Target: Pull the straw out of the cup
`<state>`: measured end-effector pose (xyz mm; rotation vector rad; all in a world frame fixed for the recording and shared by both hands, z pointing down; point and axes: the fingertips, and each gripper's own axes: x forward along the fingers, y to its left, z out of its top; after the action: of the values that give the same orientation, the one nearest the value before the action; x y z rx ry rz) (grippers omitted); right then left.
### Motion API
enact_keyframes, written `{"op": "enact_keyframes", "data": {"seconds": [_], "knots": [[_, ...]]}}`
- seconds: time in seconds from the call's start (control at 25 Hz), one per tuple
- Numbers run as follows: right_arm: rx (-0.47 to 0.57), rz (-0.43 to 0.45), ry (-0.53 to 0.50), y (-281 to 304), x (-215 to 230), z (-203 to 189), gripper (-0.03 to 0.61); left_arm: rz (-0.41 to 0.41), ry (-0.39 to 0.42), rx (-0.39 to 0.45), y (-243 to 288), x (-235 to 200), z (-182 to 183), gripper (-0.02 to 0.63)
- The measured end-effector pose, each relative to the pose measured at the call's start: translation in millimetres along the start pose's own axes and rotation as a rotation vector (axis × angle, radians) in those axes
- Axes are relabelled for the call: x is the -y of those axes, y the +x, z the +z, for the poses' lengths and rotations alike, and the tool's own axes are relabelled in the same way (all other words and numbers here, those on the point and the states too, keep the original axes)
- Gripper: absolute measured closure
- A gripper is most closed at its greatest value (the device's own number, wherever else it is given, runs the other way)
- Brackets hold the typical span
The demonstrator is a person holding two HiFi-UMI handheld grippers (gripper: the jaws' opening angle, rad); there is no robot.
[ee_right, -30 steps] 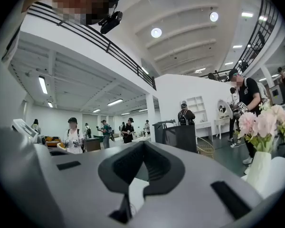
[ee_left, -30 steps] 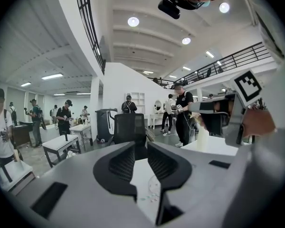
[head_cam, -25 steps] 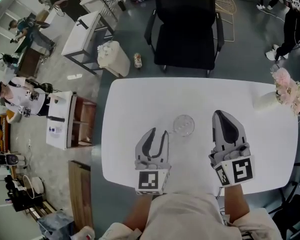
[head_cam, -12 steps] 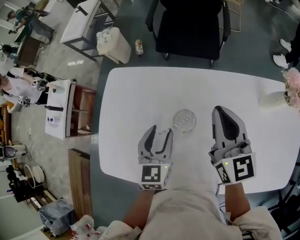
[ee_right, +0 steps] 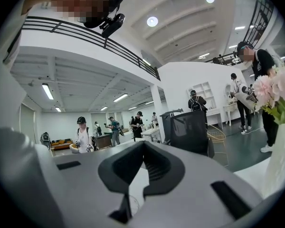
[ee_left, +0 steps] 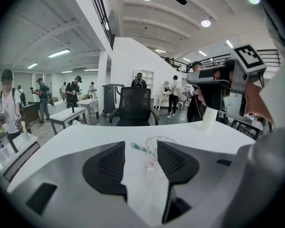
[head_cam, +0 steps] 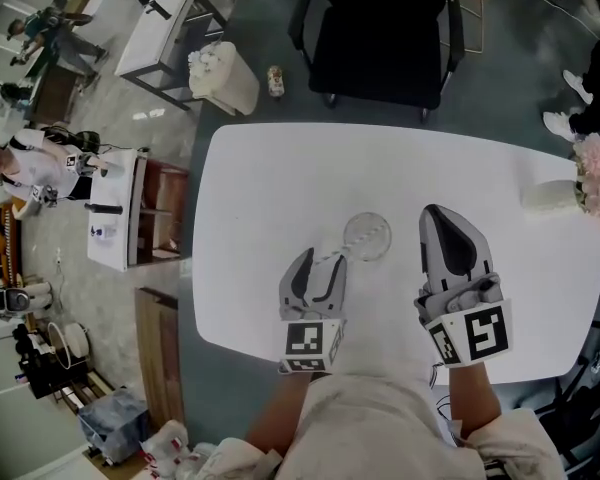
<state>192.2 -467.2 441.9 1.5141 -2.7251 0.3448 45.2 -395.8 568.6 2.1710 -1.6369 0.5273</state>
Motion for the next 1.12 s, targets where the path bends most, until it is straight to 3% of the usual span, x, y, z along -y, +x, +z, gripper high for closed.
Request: {"op": "enact_keyframes", "data": {"seconds": [0.52,0.84,1.12], "knots": [[-0.008,-0.011,-0.002,-3,8,-4,0.578,-0.013,-0.024,-0.017,8,7,-8,0.424],[0.001,-0.020,0.011,-6,14,-1,0.578,-0.004,-0.030,-0.010,11,9,-6,0.517],[0.002,-0.012,0.010,-3,8,-2,0.578,-0.015,-0.030,-0.004,9,8,-4,0.555]]}}
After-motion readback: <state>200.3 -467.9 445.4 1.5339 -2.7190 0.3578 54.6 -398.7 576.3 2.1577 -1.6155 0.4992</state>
